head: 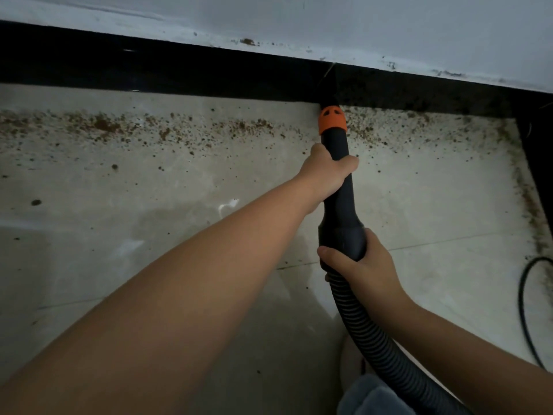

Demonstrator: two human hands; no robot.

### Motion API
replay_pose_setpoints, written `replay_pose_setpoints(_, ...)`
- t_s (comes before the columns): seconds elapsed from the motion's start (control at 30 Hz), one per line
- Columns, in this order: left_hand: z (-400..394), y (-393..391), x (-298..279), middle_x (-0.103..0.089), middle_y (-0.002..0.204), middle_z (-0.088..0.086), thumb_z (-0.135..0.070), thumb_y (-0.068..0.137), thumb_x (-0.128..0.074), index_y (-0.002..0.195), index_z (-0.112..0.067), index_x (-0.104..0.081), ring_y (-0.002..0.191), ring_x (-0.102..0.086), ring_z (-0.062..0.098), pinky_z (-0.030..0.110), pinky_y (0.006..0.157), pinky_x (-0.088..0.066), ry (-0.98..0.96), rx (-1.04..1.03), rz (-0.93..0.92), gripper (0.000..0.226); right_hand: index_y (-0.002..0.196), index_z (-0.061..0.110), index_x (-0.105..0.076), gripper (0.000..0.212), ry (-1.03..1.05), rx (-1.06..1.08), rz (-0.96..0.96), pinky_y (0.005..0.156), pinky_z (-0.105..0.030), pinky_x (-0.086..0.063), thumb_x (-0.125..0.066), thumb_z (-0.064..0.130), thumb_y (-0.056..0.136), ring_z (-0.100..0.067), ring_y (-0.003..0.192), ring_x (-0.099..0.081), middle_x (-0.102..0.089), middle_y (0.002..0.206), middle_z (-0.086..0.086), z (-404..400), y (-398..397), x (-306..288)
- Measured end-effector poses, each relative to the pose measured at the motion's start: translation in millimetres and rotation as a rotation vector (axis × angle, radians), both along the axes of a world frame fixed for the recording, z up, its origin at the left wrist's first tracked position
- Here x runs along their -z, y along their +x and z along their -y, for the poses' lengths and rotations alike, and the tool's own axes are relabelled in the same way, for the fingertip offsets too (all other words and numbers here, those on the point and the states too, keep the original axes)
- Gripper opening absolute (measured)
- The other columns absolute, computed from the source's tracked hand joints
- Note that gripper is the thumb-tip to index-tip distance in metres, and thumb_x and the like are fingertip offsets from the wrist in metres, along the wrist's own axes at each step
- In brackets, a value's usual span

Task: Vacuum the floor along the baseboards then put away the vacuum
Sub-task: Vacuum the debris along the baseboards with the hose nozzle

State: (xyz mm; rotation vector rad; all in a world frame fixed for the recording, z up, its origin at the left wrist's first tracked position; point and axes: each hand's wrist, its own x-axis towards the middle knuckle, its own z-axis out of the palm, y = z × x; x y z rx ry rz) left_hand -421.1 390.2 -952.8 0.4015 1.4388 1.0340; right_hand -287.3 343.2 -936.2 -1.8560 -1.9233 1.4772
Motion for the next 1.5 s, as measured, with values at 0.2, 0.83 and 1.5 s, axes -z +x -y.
replay_pose_setpoints(0.2,7.0,-1.1,-4.3,-0.046,0.125,0.011,-0.026,0.095,-0.048,0.137,-0.006,-0.026,0.092,-0.047,0.022,0.032,0.074,-0.041,-0.014,-0.029,-0.072,0.052,0.085,0.028,-0.047,0.033,0.009,-0.014,-0.008,0.075,-0.050,-0.055,-0.075,0.023,0.069,-0.029,0.083,-0.064,-0.062,0.090,-0.005,4.9,-4.2,0.2)
replay_pose_setpoints(0.83,115.6,-63.6,-26.2,-0.051,0.094,0.004,-0.028,0.097,-0.042,0.128,-0.004,-0.031,0.067,-0.047,0.014,0.028,0.062,-0.042,-0.114,-0.270,-0.268,0.040,0.091,0.024,-0.049,0.035,-0.143,-0.248,-0.116,0.075,-0.051,-0.055,-0.075,0.010,0.071,-0.030,0.082,-0.065,-0.063,0.093,-0.009,65.7,-75.2,-12.8)
replay_pose_setpoints(1.5,174.6,-136.6,-36.6,-0.048,0.120,0.009,-0.024,0.097,-0.043,0.139,-0.006,-0.023,0.089,-0.045,0.019,0.030,0.077,-0.040,-0.252,-0.705,-0.274,0.050,0.085,0.019,-0.052,0.023,-0.276,-0.592,-0.179,0.055,-0.025,-0.053,-0.072,0.009,0.076,-0.015,0.063,-0.059,-0.059,0.079,-0.001,80.1,-165.6,-22.1)
